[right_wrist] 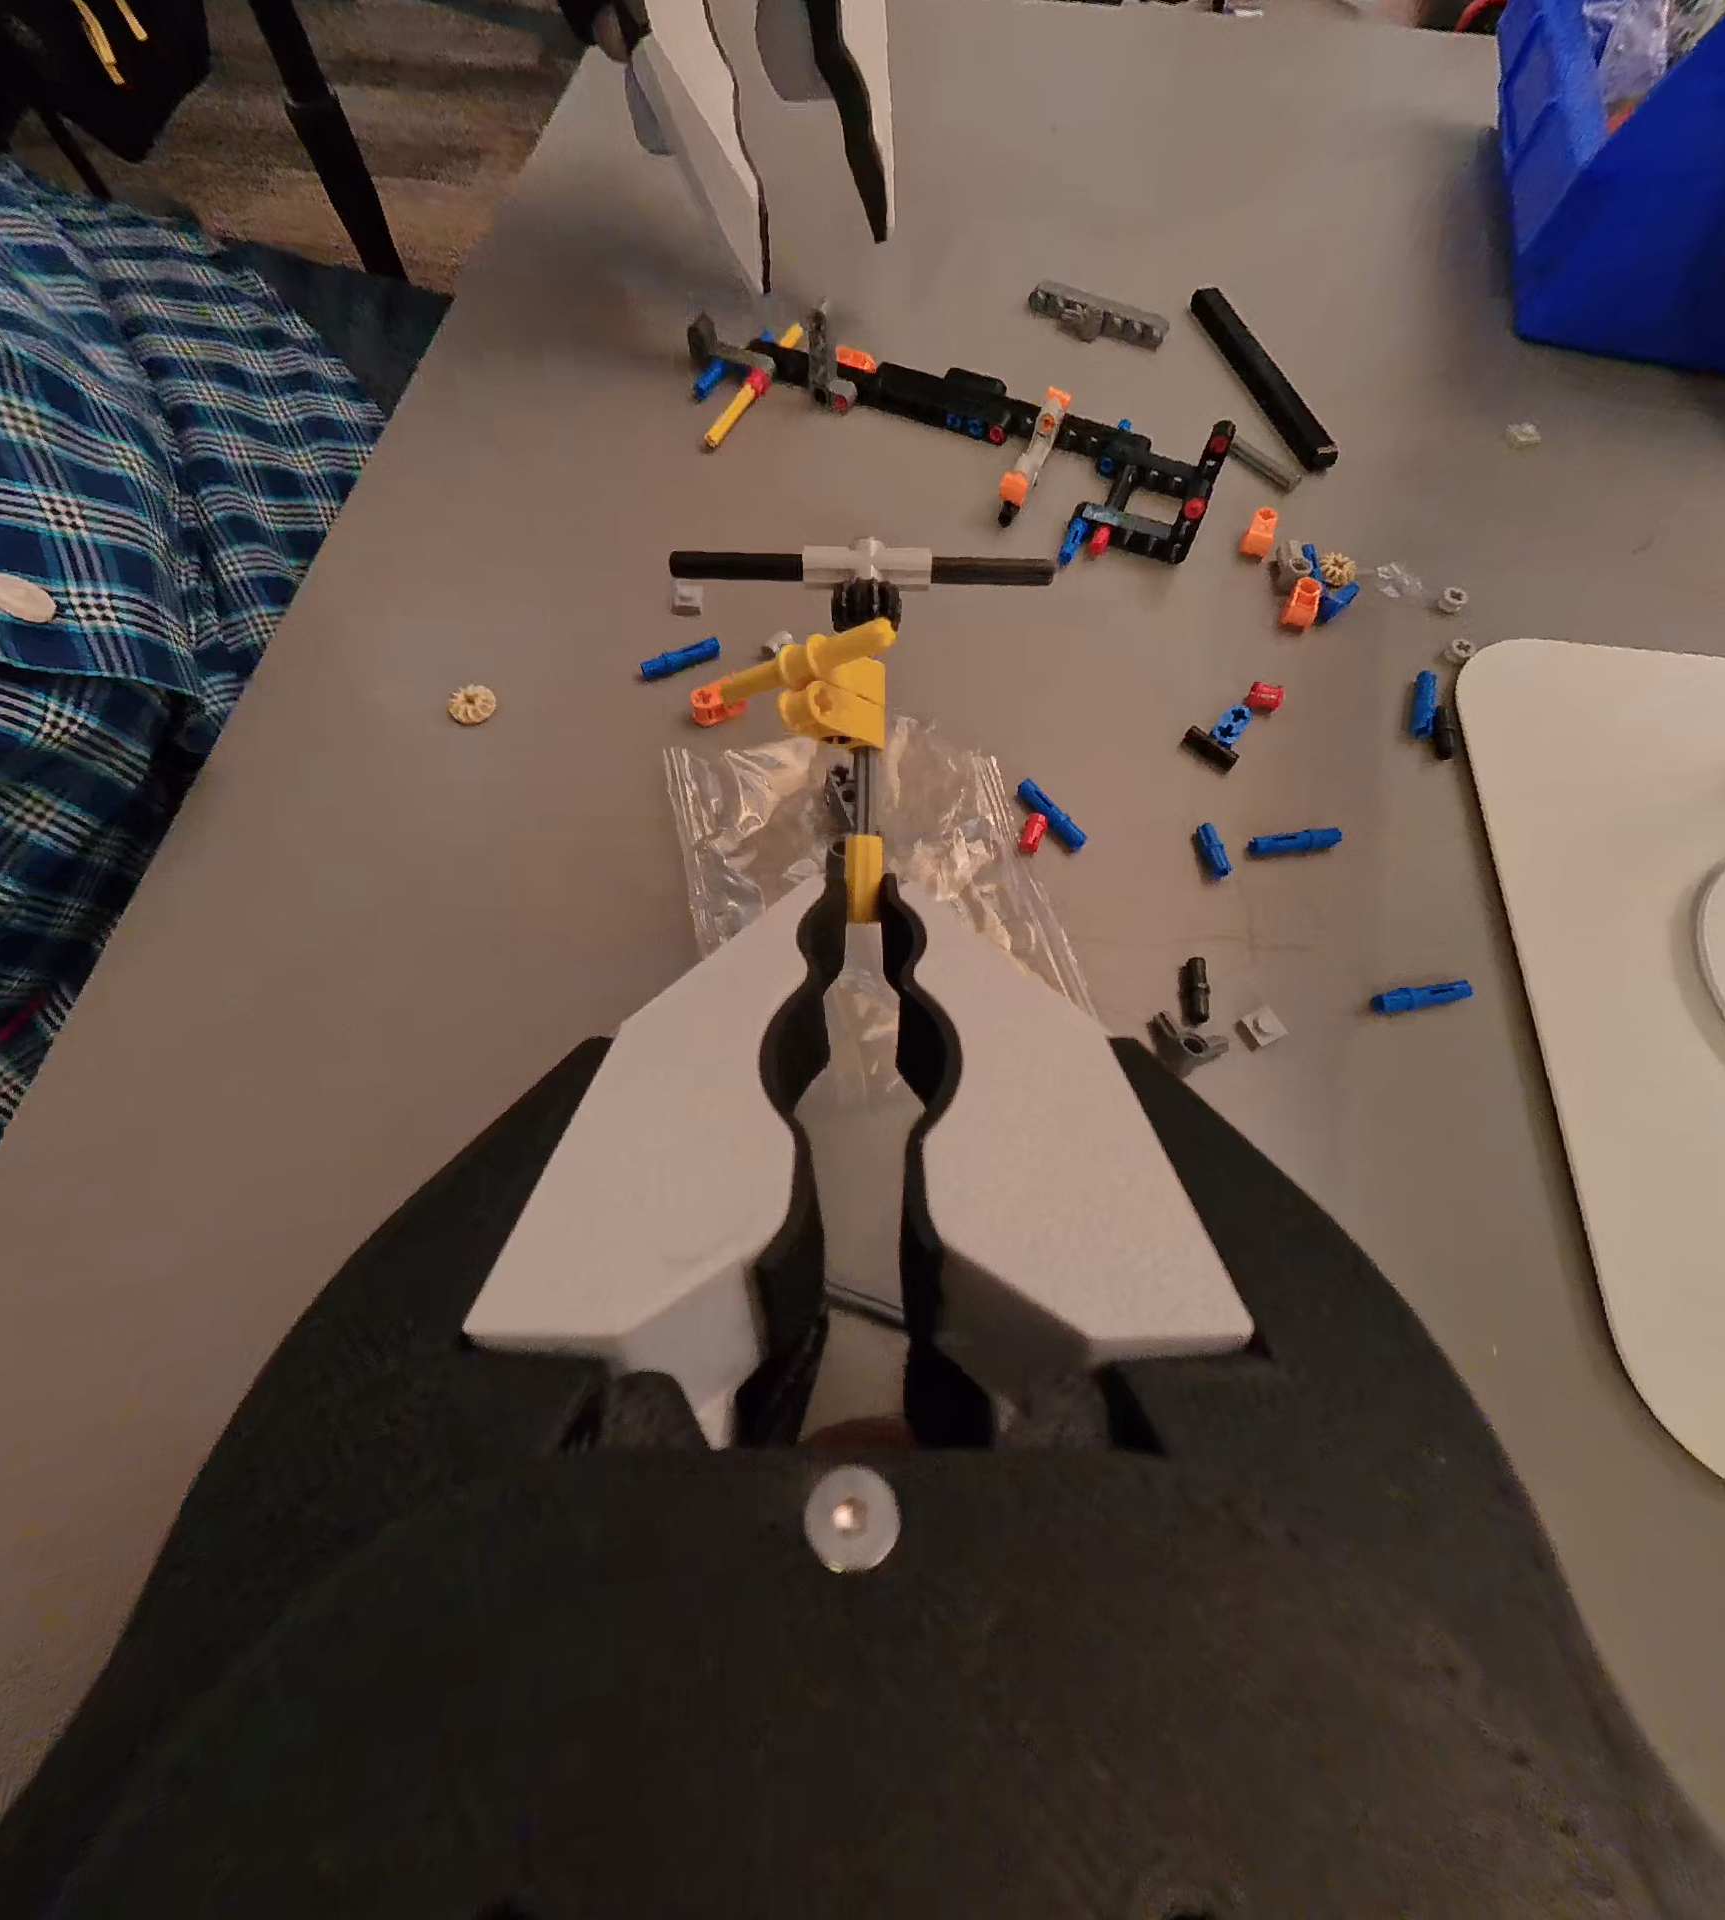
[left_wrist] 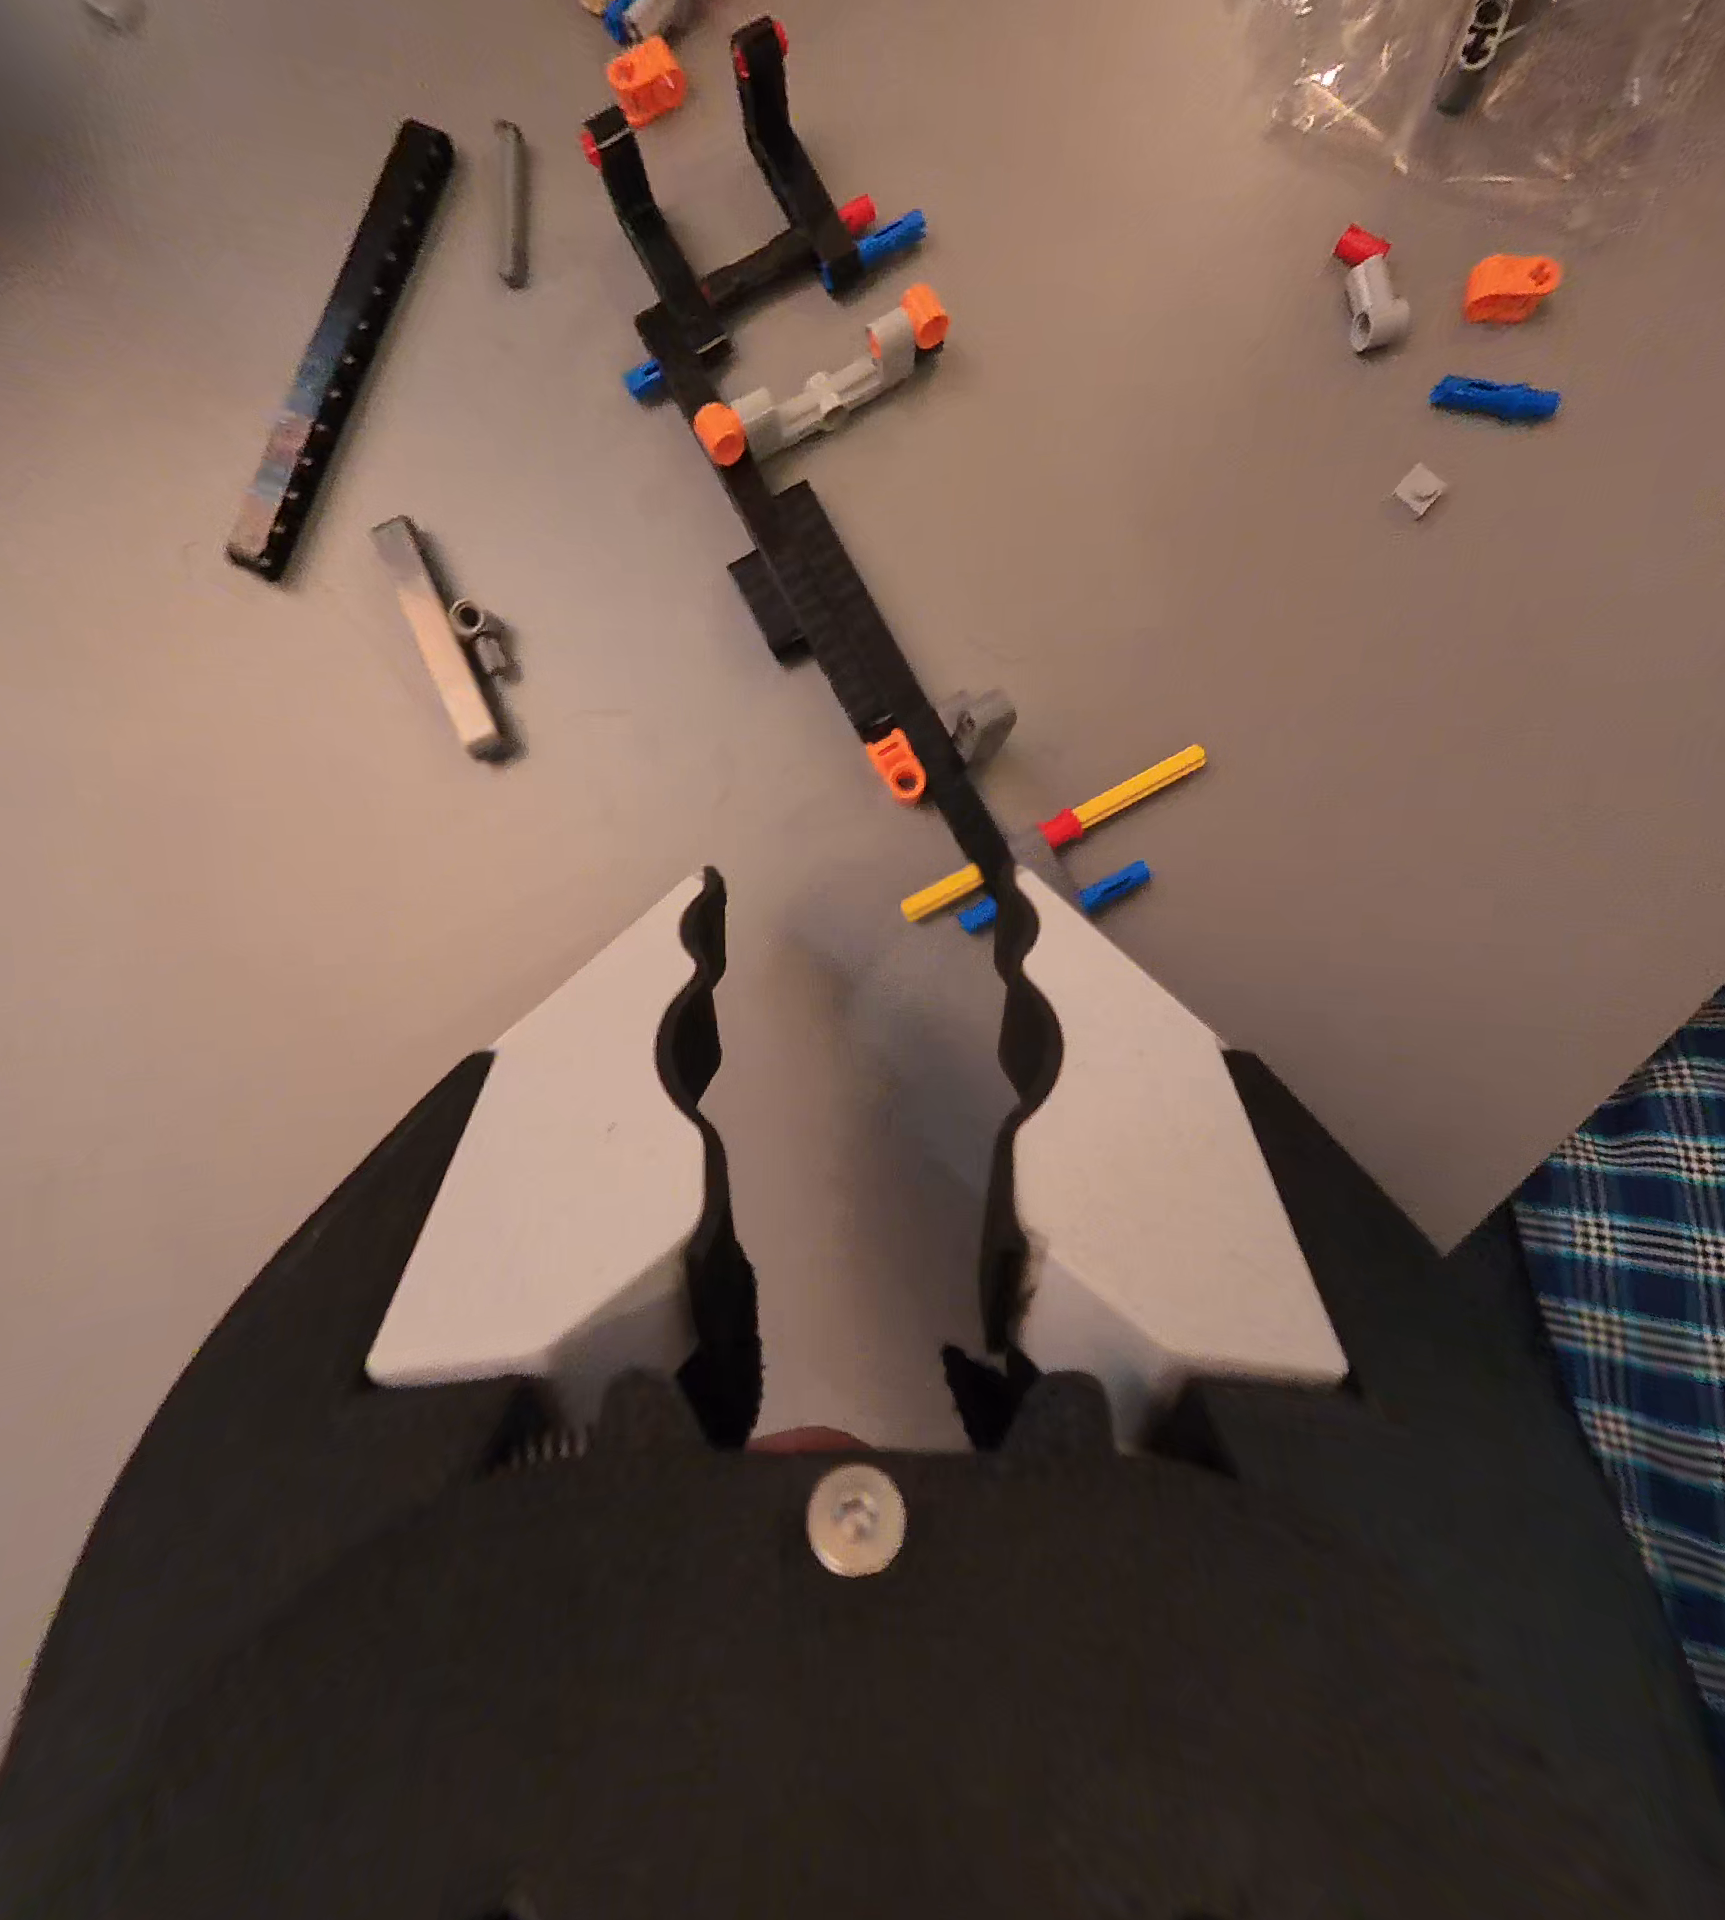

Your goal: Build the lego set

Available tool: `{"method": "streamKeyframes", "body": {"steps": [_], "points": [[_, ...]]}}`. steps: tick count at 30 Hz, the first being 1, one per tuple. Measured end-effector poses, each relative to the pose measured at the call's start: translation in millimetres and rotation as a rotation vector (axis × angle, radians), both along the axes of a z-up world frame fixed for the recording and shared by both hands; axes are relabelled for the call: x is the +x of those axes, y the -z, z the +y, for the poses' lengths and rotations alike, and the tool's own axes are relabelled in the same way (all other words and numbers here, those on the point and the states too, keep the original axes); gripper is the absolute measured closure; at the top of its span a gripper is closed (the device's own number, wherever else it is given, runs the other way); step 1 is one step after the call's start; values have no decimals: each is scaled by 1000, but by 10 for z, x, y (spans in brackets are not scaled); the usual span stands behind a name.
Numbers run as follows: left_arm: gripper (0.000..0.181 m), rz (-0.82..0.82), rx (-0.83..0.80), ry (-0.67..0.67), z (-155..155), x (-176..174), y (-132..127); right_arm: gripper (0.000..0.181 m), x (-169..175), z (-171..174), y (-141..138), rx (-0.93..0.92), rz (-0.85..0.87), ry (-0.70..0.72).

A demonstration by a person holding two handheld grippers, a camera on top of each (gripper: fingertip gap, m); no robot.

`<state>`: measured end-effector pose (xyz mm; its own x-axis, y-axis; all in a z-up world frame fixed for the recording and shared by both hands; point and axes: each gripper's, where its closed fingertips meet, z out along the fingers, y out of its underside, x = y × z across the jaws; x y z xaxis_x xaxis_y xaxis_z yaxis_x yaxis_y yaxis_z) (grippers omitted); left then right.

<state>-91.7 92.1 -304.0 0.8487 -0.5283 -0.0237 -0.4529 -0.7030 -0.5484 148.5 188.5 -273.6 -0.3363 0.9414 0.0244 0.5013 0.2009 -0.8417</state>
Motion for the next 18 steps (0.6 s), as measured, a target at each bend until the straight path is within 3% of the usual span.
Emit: {"method": "streamKeyframes", "body": {"steps": [5, 10, 18], "points": [[132, 8, 24, -64, -155, -213, -67, 177, -118, -156, -133, -10, 25, -19], [133, -17, 45, -114, -265, -342, -86, 177, -334, -359, -109, -2, -60, -26], [133, -32, 51, -99, -253, -347, -36, 177, -837, -521, 201, -2, -223, 17]]}}
